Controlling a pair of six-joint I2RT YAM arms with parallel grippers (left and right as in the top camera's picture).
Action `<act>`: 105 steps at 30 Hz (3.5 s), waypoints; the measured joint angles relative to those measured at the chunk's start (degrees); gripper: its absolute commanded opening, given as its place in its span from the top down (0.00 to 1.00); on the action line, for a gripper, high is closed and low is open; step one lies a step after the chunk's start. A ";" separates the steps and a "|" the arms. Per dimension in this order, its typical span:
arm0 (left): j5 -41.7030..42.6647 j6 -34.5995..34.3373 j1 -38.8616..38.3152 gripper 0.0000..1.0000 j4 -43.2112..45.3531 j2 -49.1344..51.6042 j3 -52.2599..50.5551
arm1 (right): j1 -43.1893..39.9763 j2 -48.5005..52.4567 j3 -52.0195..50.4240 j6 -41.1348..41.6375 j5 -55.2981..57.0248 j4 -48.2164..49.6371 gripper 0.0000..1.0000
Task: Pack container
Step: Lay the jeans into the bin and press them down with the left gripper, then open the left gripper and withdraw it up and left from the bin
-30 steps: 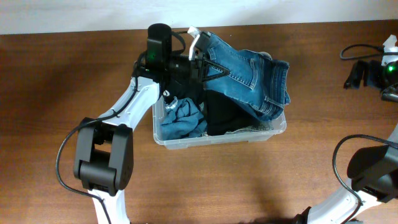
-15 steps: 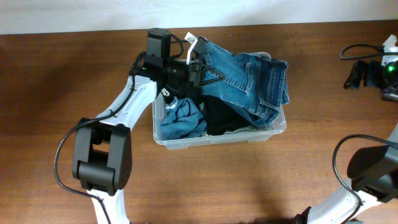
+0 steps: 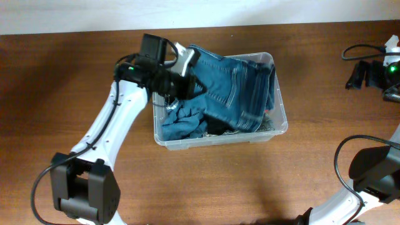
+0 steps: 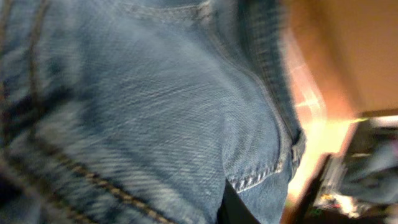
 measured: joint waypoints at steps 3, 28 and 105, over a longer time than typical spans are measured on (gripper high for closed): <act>-9.84 0.83 -2.58 0.96 -3.63 0.00 -0.02 | 0.00 0.00 0.00 0.02 0.00 0.00 0.02; -38.10 -4.37 -6.23 0.16 -14.14 0.00 0.13 | 0.00 0.00 0.00 -0.02 0.00 0.00 0.02; -38.07 -17.49 -26.77 1.00 -21.97 21.05 20.50 | 0.00 0.00 0.00 0.07 0.00 0.00 0.02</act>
